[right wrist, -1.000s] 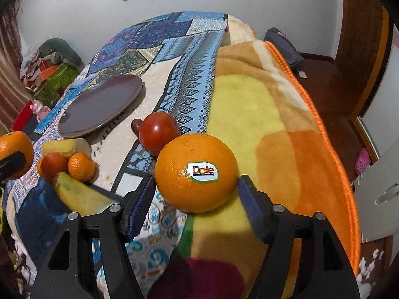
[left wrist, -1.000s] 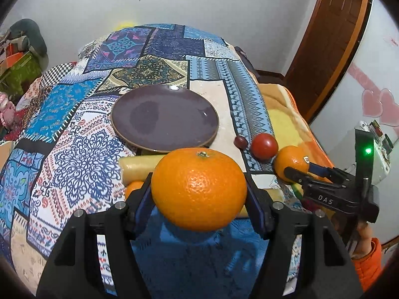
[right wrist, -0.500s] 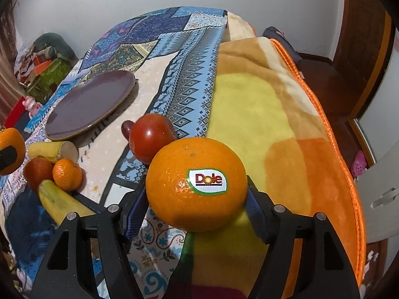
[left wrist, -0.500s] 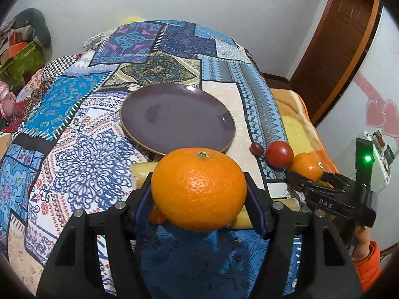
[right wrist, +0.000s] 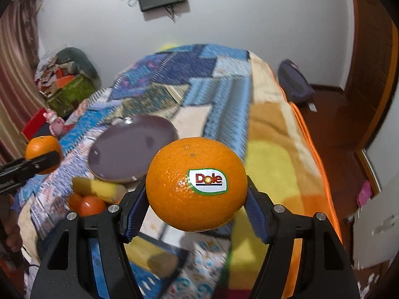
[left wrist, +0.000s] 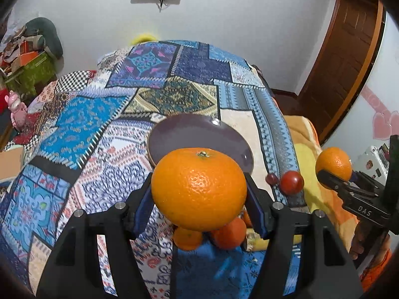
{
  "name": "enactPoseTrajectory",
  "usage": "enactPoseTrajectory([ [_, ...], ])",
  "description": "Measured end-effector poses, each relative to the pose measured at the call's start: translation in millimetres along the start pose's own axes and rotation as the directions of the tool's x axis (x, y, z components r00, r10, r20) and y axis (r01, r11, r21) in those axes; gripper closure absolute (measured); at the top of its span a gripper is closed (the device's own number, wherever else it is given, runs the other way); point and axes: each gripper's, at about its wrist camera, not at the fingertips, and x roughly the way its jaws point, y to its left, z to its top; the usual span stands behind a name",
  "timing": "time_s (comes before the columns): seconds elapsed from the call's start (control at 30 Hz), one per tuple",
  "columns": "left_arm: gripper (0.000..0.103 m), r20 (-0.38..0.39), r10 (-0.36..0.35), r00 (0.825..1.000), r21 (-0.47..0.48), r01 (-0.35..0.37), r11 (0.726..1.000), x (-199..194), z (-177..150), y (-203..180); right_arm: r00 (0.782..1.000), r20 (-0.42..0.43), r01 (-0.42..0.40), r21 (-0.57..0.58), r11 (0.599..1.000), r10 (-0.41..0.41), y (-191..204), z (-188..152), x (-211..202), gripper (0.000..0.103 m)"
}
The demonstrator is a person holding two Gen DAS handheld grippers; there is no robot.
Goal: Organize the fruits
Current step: 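Carry both oranges onto the purple plate and open both tools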
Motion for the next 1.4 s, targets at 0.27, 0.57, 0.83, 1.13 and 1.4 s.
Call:
enactPoseTrajectory([
  [0.27,0.038,0.021,0.009,1.000,0.016,-0.009,1.000,11,30,6,0.998,0.036,-0.040,-0.061,0.997,0.042,33,31,21,0.036],
  [0.57,0.038,0.018,0.008,1.000,0.010,-0.008,1.000,38,64,21,0.997,0.036,-0.062,-0.126,0.990,0.067,55,60,56,0.036],
  [0.83,0.038,-0.030,0.023,0.999,0.019,-0.023,1.000,74,85,38,0.998,-0.010,-0.068,-0.151,0.986,0.067,64,78,96,0.036],
  [1.13,0.038,-0.113,0.011,0.994,0.037,-0.006,0.999,123,91,42,0.990,-0.138,-0.070,-0.197,0.978,0.043,69,75,150,0.036],
  [1.4,0.038,-0.168,0.013,0.986,0.054,-0.004,0.999,157,89,42,0.981,-0.191,-0.091,-0.243,0.966,0.044,74,74,170,0.036],
])
